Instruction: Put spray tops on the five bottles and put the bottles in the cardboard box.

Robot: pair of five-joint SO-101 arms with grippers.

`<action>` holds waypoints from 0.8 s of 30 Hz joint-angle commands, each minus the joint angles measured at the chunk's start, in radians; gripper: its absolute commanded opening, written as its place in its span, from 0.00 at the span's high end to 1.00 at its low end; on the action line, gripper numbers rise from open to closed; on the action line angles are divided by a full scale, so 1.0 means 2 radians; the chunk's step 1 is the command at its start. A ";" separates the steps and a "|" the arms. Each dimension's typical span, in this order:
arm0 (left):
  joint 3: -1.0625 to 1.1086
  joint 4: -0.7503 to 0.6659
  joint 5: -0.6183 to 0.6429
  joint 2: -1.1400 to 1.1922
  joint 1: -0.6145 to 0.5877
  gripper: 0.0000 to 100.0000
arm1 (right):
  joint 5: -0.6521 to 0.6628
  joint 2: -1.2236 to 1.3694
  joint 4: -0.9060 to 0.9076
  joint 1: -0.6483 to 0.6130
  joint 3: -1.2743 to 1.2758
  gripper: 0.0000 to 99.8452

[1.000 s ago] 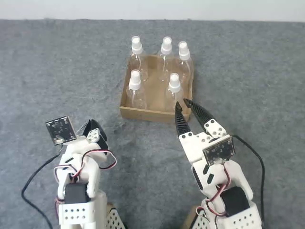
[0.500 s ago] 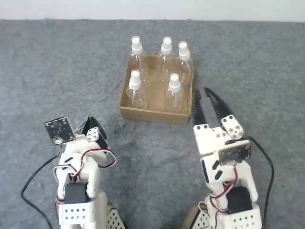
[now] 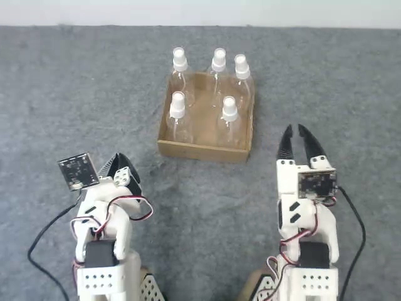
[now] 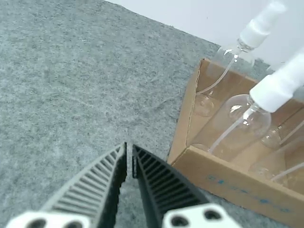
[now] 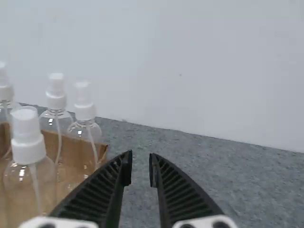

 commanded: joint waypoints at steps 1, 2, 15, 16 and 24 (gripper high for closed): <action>-0.007 -0.004 -0.005 -0.007 0.000 0.99 | 0.003 -0.009 0.037 0.036 0.011 0.99; -0.007 0.000 -0.005 -0.007 0.000 0.99 | 0.003 -0.009 0.056 0.037 0.011 0.99; -0.007 0.058 -0.005 -0.007 -0.002 0.99 | -0.015 -0.009 0.329 0.040 0.011 0.99; -0.007 0.059 -0.006 -0.007 -0.002 0.99 | -0.031 -0.009 0.347 0.040 0.011 0.99; -0.007 0.076 -0.070 -0.007 0.000 0.99 | -0.101 -0.008 0.429 0.036 0.011 0.99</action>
